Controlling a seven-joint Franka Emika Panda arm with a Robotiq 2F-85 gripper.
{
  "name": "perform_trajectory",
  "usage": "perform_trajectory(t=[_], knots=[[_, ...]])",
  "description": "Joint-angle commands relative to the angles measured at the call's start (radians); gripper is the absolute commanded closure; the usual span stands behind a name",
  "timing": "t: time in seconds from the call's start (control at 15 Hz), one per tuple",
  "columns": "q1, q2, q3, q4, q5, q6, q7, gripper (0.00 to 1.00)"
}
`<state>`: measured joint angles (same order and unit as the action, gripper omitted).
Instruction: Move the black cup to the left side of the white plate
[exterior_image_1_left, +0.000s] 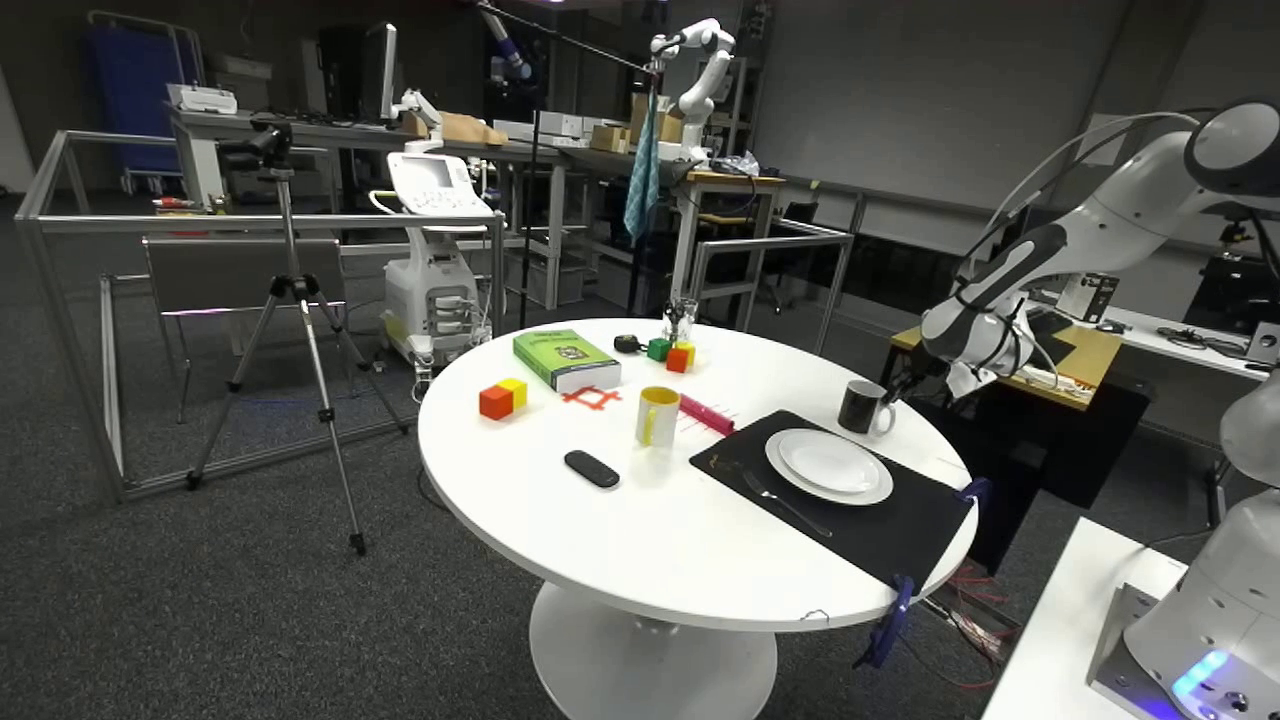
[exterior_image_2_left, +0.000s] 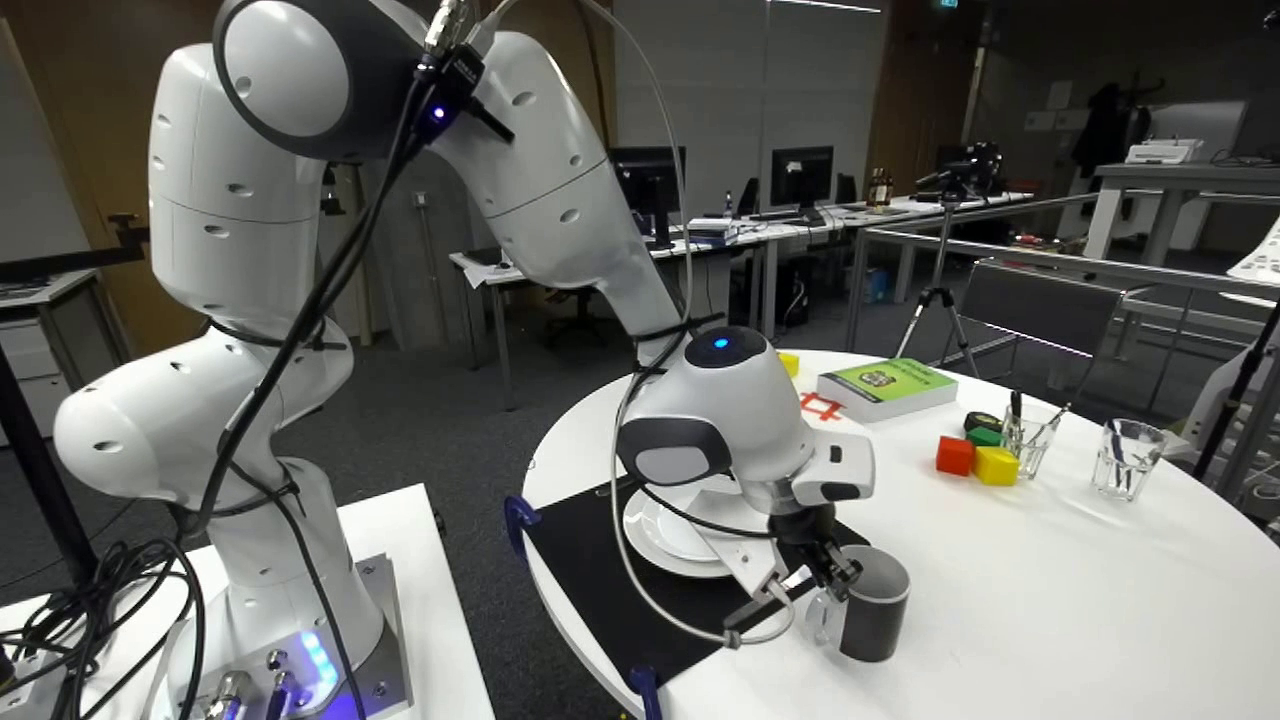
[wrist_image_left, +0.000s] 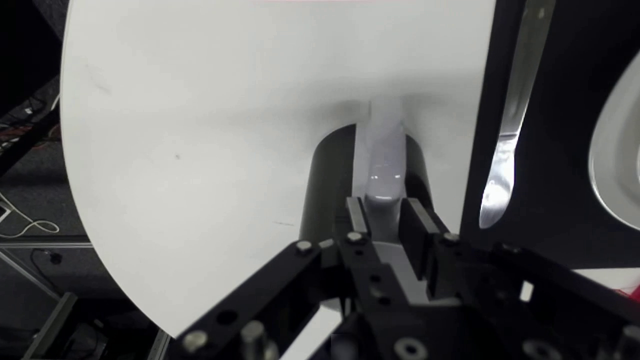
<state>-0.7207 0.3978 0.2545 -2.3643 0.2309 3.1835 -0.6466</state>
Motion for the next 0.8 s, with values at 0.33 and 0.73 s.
perform_trajectory(t=[0.33,0.73], knots=[[0.010,-0.051,-0.069,-0.014,-0.055,-0.095,-0.013,0.68],[0.001,-0.103,-0.045,-0.028,-0.047,-0.102,-0.009,0.18]])
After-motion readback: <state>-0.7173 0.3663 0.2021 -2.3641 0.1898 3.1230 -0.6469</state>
